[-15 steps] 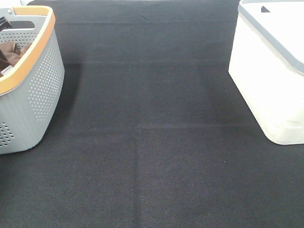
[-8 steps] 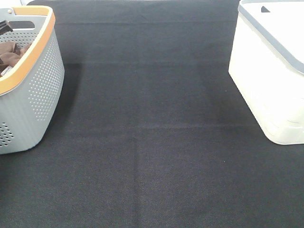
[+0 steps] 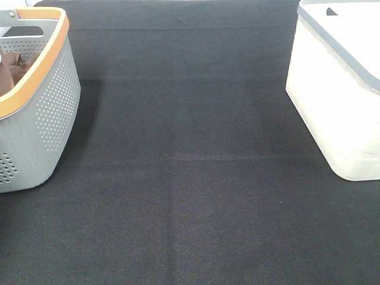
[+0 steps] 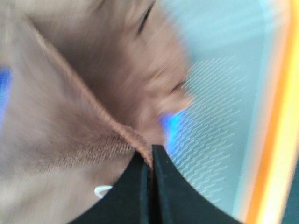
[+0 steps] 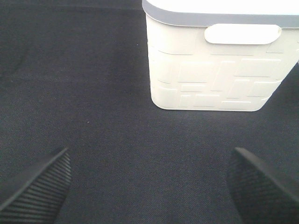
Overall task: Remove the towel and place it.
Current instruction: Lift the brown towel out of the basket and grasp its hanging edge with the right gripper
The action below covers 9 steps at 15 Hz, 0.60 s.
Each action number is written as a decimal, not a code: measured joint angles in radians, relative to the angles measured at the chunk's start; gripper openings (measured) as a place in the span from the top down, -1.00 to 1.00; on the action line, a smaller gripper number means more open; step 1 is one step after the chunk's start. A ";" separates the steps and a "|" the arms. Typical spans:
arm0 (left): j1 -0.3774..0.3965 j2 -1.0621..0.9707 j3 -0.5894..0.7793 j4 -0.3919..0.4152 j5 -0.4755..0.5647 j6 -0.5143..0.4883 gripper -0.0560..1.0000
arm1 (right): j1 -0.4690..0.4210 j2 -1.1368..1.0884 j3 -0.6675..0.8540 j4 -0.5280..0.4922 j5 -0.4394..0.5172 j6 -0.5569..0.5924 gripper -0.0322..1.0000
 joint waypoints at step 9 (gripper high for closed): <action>0.000 -0.200 -0.143 -0.220 0.005 0.064 0.89 | 0.000 0.000 0.000 0.000 0.000 0.000 -0.72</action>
